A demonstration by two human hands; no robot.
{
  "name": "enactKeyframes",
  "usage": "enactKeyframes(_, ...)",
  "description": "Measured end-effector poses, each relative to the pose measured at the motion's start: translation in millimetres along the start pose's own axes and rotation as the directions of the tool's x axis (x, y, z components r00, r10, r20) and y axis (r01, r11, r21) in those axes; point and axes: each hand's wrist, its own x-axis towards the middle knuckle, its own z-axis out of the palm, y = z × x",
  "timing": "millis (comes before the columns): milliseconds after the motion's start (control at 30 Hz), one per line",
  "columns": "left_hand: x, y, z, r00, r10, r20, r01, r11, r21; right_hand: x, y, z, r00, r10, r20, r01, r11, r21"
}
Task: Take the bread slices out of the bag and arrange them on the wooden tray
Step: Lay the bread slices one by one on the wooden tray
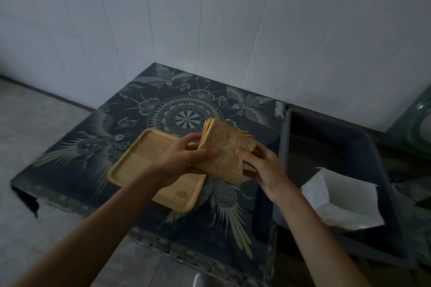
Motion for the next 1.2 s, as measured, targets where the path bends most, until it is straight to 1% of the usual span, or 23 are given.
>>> enactKeyframes(133, 13, -20, -26, 0.995, -0.091, -0.040, 0.091, 0.996, 0.008, 24, 34, 19, 0.985, 0.171, -0.023, -0.168, 0.982, 0.081)
enactKeyframes(233, 26, -42, -47, 0.988, -0.147, -0.052, 0.149, 0.988, 0.035, 41, 64, 37, 0.969, 0.242, -0.047, -0.237, 0.967, 0.096)
enactKeyframes(367, 46, -78, -78, 0.962, -0.243, -0.126, 0.251, 0.966, 0.056, 62, 108, 60, 0.942, 0.324, -0.088, -0.314, 0.943, 0.113)
enactKeyframes(467, 55, -101, -98, 0.936, -0.323, -0.136, 0.335, 0.939, 0.075, 74, 139, 73, 0.901, 0.413, -0.134, -0.397, 0.908, 0.135)
enactKeyframes(600, 64, -123, -118, 0.906, -0.397, -0.146, 0.418, 0.895, 0.159, 85, 167, 89, 0.848, 0.506, -0.156, -0.486, 0.861, 0.152)
enactKeyframes(700, 60, -137, -129, 0.895, -0.415, -0.161, 0.442, 0.870, 0.218, 84, 181, 99, 0.832, 0.518, -0.199, -0.510, 0.855, 0.094)
enactKeyframes(900, 50, -158, -145, 0.903, -0.400, -0.156, 0.428, 0.874, 0.233, 81, 193, 120, 0.826, 0.510, -0.239, -0.524, 0.852, 0.008)
enactKeyframes(1033, 49, -162, -152, 0.911, -0.383, -0.153, 0.411, 0.873, 0.261, 83, 191, 130, 0.805, 0.493, -0.328, -0.539, 0.841, -0.058)
enactKeyframes(1200, 59, -160, -156, 0.936, -0.339, -0.098, 0.351, 0.862, 0.365, 90, 189, 140, 0.781, 0.473, -0.407, -0.534, 0.844, -0.044)
